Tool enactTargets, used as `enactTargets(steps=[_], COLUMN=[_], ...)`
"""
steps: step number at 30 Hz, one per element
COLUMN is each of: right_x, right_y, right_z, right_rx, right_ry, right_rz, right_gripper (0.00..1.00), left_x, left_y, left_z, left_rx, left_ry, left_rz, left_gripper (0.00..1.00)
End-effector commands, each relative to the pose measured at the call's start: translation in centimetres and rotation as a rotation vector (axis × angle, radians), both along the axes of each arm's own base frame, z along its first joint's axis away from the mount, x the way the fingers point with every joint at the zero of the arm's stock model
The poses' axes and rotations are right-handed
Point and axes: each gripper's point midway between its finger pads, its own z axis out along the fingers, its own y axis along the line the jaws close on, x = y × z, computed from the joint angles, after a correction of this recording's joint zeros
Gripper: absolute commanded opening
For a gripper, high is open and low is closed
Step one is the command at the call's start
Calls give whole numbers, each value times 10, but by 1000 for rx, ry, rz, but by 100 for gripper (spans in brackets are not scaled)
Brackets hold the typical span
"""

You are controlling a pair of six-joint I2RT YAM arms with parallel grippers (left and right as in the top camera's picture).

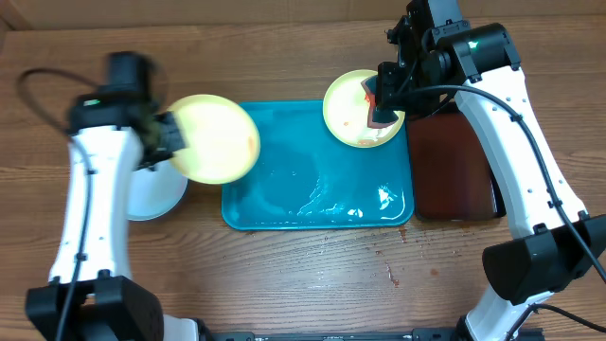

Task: Clean dirty plates on tray and stack at the side
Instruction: 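Lift the yellow plate with left gripper and stack it on the white plate, then reach left gripper to the remaining yellow plate's left rim and grip it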

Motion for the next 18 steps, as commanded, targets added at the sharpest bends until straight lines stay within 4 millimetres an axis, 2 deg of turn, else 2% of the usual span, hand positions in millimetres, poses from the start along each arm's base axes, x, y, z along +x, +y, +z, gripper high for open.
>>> enactTargets(steps=[1, 6, 8, 14, 18], right_x=[2, 2, 2, 2, 2], right_y=[0, 0, 0, 0, 0], right_z=[4, 4, 4, 4, 4], right_rx=[-4, -3, -3, -3, -3], right_ry=[-17, -17, -17, -16, -16], right_rz=[1, 1, 2, 2, 2], right_gripper=[4, 4, 4, 4, 4], left_x=[-11, -31, -37, -65, -78], left_y=[27, 93, 111, 140, 146], left_z=[-2, -20, -32, -73, -92], left_rx=[-111, -102, -104, -43, -12], left_ry=[-20, -38, -51, -9, 18], left_rz=[21, 215, 312, 478, 538], left_gripper=[5, 4, 4, 4, 4])
